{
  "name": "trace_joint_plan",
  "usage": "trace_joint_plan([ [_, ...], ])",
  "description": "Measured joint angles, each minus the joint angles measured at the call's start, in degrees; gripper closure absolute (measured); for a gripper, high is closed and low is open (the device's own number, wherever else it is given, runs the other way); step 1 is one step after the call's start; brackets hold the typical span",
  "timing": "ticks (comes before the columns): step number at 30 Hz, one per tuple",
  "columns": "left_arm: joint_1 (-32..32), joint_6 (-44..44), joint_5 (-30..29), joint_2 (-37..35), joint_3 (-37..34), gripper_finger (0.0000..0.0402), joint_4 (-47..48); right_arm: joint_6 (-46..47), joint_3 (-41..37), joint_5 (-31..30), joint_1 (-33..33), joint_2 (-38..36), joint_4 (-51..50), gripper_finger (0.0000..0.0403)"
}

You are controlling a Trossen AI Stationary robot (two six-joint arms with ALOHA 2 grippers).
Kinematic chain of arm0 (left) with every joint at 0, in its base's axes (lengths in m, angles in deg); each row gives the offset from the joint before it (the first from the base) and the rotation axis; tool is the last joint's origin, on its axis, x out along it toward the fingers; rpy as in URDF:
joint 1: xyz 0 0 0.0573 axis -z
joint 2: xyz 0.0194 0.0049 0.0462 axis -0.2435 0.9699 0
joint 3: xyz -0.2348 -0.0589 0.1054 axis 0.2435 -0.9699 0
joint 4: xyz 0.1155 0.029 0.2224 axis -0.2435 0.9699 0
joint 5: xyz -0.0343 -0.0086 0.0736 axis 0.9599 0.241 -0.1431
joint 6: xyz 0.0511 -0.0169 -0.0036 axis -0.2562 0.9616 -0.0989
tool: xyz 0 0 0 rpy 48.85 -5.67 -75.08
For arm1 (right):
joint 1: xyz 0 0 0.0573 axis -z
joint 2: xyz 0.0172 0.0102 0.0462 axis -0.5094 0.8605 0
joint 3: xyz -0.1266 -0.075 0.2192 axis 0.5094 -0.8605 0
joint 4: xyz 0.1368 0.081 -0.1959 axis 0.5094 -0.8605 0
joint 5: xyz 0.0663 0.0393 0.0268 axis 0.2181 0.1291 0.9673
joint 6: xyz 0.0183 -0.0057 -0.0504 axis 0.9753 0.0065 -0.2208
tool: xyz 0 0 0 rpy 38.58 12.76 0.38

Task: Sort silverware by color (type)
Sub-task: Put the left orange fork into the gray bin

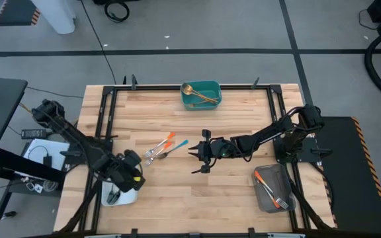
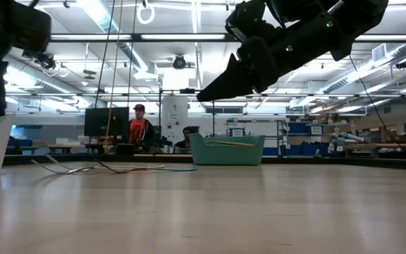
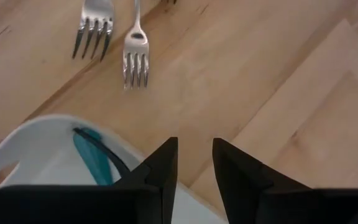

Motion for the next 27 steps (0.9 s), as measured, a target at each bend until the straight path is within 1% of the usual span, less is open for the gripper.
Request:
trace_joint_plan([
  [8, -7.1, -8.4, 4.0, 0.0, 0.0, 0.0292, -1.8, 0.0, 0.0, 0.0, -0.6, 0.0, 0.0, 0.0326],
  [20, -20.0, -24.1, 10.8, 0.7, 0.0, 0.0292, -6.6, 1.1, 0.0, 0.3, -1.2, 0.0, -0.2, 0.0326],
  [27, -26.4, -31.7, 12.2, 0.6, 0.0, 0.0292, -6.7, 3.6, 0.0, 0.3, -3.5, 0.0, -0.5, 0.0326],
])
